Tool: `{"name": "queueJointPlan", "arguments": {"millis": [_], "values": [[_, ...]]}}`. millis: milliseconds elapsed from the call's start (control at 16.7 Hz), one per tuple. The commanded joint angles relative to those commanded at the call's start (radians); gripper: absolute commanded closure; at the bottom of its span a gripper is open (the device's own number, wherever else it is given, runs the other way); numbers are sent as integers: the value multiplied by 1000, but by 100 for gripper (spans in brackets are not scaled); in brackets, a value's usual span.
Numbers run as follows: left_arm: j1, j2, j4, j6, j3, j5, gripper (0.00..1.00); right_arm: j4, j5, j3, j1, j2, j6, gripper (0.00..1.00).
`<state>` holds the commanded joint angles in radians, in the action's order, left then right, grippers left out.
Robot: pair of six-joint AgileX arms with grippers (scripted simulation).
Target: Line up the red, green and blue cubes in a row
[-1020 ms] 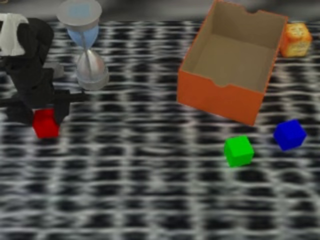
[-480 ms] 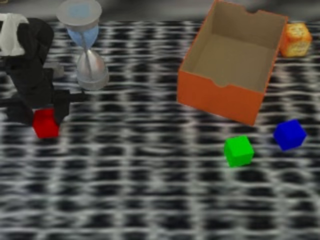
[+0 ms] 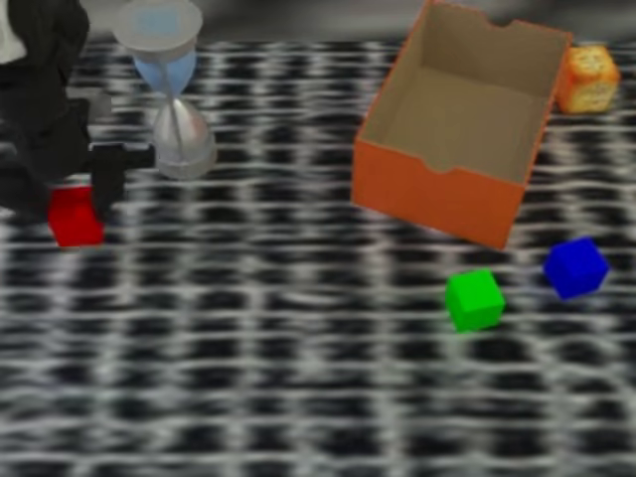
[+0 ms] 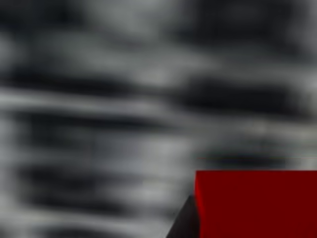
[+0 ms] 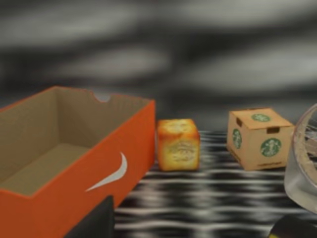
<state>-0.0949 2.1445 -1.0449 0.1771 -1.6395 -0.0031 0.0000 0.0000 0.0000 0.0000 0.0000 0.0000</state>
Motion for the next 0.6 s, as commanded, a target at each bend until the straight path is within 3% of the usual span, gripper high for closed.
{"name": "queueJointPlan", "arguments": {"millis": [420,600], "values": [[-3,-23,-47,0,-31,-1,100,0,0,0,0,0,0,0],[-72,-44,-49,56,-13,-2,100,0,0,0,0,0,0,0]]}}
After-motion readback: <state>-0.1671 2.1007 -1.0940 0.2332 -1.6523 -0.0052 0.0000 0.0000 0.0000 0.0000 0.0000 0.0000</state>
